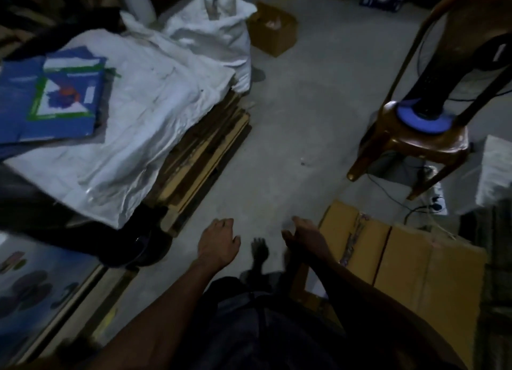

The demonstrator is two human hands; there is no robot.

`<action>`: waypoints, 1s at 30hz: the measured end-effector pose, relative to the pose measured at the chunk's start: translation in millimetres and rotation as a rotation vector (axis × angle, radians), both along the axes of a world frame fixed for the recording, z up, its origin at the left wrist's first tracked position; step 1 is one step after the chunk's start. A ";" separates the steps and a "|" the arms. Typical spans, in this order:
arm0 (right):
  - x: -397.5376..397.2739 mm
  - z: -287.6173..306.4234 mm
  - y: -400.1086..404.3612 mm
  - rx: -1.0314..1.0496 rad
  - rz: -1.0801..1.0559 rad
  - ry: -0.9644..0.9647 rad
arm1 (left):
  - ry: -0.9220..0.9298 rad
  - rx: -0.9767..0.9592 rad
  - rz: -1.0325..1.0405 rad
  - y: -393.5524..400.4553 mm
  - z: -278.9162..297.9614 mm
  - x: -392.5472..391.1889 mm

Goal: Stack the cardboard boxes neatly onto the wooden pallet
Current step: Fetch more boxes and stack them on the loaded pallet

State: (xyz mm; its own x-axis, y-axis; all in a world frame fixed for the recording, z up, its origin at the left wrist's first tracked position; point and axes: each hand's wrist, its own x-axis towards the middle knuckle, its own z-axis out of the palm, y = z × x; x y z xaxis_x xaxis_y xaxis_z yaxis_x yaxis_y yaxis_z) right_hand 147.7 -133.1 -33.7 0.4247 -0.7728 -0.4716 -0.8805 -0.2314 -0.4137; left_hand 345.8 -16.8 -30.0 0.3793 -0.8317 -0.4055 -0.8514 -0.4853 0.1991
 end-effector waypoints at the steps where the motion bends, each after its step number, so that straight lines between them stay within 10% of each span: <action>1: 0.8 1.3 -12.1 0.003 -0.051 0.000 | 0.008 -0.009 -0.042 -19.7 2.1 3.8; 18: -10.4 -9.3 -101.3 0.153 -1.308 0.017 | 0.050 -0.104 -1.243 -380.3 -26.0 11.3; 30: 13.1 -5.3 -24.8 0.117 -1.899 0.013 | 0.212 -0.112 -1.673 -412.7 -31.4 -84.2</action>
